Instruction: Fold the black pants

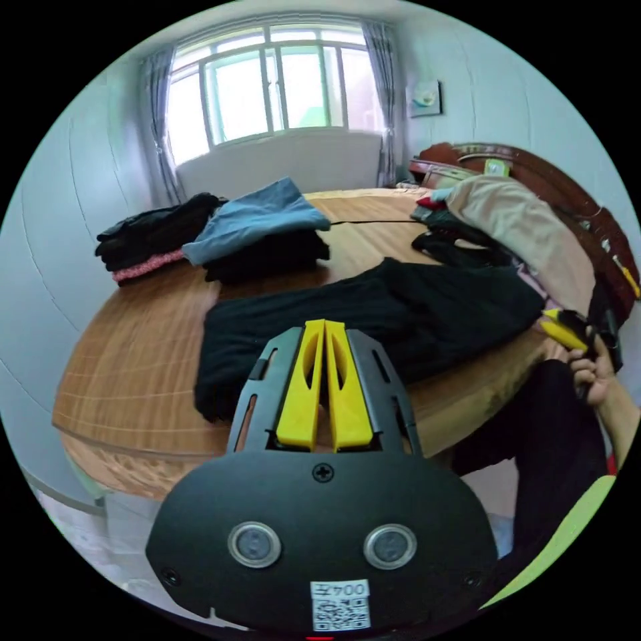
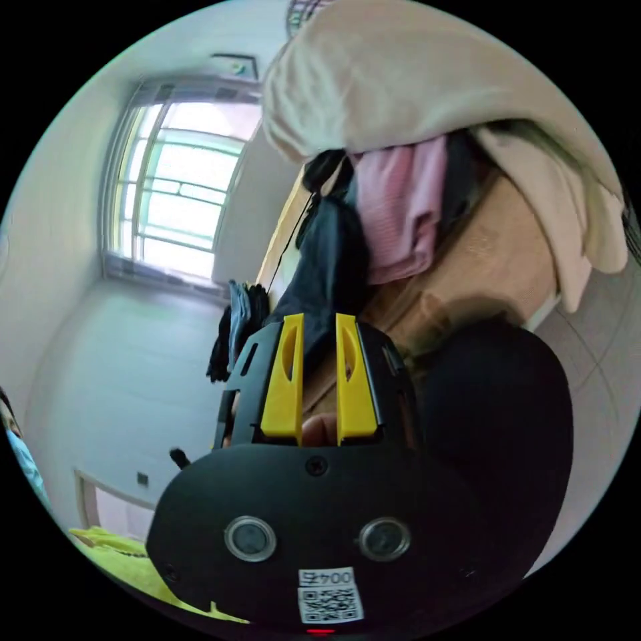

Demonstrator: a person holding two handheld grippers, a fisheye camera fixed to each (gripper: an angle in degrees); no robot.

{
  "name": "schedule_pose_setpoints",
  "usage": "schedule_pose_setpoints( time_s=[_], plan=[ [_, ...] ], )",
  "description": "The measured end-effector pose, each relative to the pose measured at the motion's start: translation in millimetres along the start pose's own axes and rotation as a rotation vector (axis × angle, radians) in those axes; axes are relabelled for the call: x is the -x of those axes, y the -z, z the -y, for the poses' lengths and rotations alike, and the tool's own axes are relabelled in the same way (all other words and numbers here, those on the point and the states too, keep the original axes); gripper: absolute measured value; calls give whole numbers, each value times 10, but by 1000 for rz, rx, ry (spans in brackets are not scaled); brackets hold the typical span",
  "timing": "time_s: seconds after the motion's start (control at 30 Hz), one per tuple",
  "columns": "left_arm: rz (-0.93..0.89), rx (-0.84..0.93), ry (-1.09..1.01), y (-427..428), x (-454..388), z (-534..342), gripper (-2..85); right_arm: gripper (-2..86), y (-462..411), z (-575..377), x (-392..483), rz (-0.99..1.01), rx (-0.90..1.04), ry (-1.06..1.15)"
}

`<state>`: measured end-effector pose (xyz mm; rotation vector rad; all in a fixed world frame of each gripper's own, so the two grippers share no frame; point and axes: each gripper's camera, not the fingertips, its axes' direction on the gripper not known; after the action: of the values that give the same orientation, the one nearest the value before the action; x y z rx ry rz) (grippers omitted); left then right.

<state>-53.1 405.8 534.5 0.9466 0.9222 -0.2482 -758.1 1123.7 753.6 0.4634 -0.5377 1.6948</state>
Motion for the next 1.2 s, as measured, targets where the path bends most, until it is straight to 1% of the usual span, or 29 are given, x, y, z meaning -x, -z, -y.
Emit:
schedule_pose_setpoints(
  time_s=[0.07,0.1,0.17,0.2,0.3,0.37,0.43,0.47,0.57,0.7,0.8,0.87,0.9,0.97,1.03,1.1,1.13,1.17,1.2],
  plan=[
    [-89,18,0,52,-483,-98,7,84,234,72,-299,18,-67,-96],
    [-101,24,-4,58,-602,-119,8,90,344,117,-437,36,-103,-129],
    [-167,50,-33,67,-1074,-162,17,102,433,196,-574,43,-126,-146],
    [-185,56,-40,68,-1181,-161,21,111,448,255,-649,43,-121,-153],
    [-249,82,-168,105,-1736,-98,46,134,421,393,-821,96,-86,-181],
    [-234,54,-296,185,-2156,-12,71,137,394,473,-878,99,-66,-177],
    [-235,34,-375,222,-2437,75,85,133,382,551,-920,116,-62,-177],
    [-232,25,-427,233,-2628,139,94,112,370,610,-935,119,-52,-174],
    [-208,-1,-569,229,-3115,296,111,64,403,733,-916,43,-38,-172],
    [-188,-33,-715,195,-3690,473,124,53,542,888,-676,-18,12,-91],
    [-132,-78,-830,139,-4154,553,128,53,589,1007,-527,-5,71,-77],
    [-30,-118,-913,45,-4486,570,126,53,602,1067,-446,-1,100,-57],
    [0,-123,-929,12,-4551,573,126,53,609,1098,-401,1,115,-47],
    [119,-113,-958,-175,-4727,605,104,56,616,1132,-347,19,136,-28],
    [184,-93,-925,-308,-4714,661,74,62,623,1152,-320,37,147,-13],
    [146,-65,-849,-346,-4590,767,49,77,668,1182,-391,73,140,-28],
    [82,-36,-782,-339,-4467,860,35,81,698,1184,-433,98,124,-42],
    [10,-12,-704,-331,-4311,955,26,89,779,1175,-543,157,70,-82],
    [-23,-7,-664,-326,-4222,997,21,95,855,1152,-671,218,19,-129]
  ],
)
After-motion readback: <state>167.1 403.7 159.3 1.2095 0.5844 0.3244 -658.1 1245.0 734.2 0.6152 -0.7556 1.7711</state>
